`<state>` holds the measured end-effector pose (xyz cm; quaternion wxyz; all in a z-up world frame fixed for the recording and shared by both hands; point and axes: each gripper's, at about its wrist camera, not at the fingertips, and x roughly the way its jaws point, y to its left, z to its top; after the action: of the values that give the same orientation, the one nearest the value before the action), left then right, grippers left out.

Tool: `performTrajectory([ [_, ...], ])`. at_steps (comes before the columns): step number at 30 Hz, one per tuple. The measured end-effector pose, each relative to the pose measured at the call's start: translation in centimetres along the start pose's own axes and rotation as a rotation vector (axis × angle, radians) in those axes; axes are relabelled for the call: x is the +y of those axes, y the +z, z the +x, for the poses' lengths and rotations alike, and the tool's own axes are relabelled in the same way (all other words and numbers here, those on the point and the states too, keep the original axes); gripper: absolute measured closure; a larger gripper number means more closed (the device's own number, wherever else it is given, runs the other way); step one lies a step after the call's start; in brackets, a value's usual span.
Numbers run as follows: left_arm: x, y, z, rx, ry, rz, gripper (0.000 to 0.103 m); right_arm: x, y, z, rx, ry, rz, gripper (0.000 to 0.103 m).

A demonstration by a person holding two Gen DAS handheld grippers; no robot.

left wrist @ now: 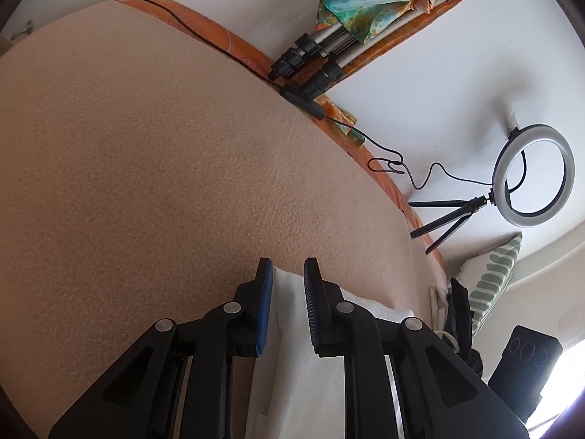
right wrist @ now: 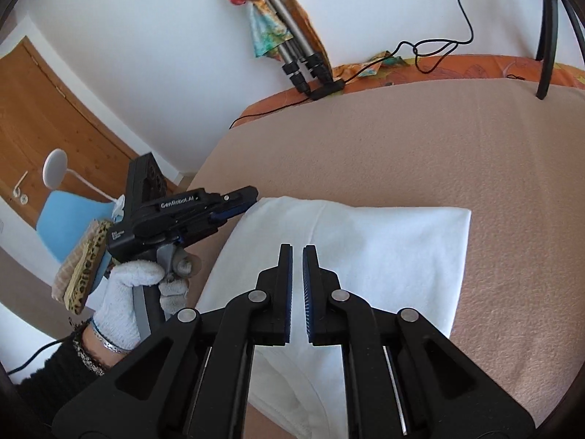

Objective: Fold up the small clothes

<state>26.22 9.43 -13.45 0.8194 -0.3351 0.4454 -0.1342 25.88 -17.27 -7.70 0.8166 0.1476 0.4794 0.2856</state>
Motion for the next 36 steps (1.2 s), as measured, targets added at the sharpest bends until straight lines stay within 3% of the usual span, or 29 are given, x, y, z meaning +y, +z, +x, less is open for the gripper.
performTrajectory([
  [4, -3.2, -0.5, -0.1, -0.015, 0.014, 0.179, 0.087, 0.3, -1.3, 1.9, 0.075, -0.020, -0.039, 0.096],
  [6, -4.2, -1.0, 0.7, -0.006, 0.090, 0.270, 0.087, -0.2, -1.7, 2.4, 0.098, -0.028, -0.034, 0.096],
  [9, -3.3, -1.5, 2.3, 0.039, 0.188, 0.298, 0.089, -1.2, -1.9, 2.7, 0.121, -0.032, 0.002, 0.097],
  [10, -3.1, -1.6, 2.1, 0.017, 0.190, 0.317, 0.089, -1.5, -2.0, 2.8, 0.127, -0.037, 0.012, 0.096],
  [12, -3.1, -1.4, 2.1, 0.001, 0.290, 0.369, 0.089, -1.9, -2.3, 2.8, 0.142, -0.047, 0.018, 0.097],
  [13, -2.7, -1.2, 1.9, -0.014, 0.299, 0.362, 0.089, -2.0, -2.4, 2.7, 0.147, -0.052, 0.019, 0.097],
  [16, -1.0, -0.4, 0.8, -0.031, 0.269, 0.265, 0.089, -2.2, -2.9, 1.9, 0.154, -0.049, 0.027, 0.097],
  [19, -0.8, -0.4, -1.1, -0.058, 0.242, 0.241, 0.088, -2.1, -3.2, 0.4, 0.144, -0.037, 0.026, 0.096],
  [21, -0.7, -0.5, -2.5, -0.061, 0.213, 0.215, 0.079, -2.5, -3.2, -1.0, 0.122, -0.026, 0.021, 0.096],
  [22, -0.8, -0.8, -3.3, -0.060, 0.202, 0.198, 0.077, -2.8, -3.1, -1.7, 0.108, -0.028, 0.018, 0.087],
  [23, -0.7, -1.0, -4.2, -0.061, 0.187, 0.179, 0.073, -3.2, -2.9, -2.4, 0.089, -0.043, 0.016, 0.067],
  [25, -0.4, -1.7, -5.9, -0.060, 0.142, 0.123, 0.062, -4.0, -2.6, -4.0, 0.035, -0.073, 0.022, 0.037],
  [27, -0.1, -2.5, -7.4, -0.052, 0.098, 0.065, 0.051, -5.1, -2.3, -5.1, -0.005, -0.077, 0.042, 0.034],
  [36, 1.8, -8.9, -10.8, 0.023, -0.045, -0.143, 0.050, -10.3, -2.6, -5.0, -0.018, -0.028, 0.243, 0.034],
])
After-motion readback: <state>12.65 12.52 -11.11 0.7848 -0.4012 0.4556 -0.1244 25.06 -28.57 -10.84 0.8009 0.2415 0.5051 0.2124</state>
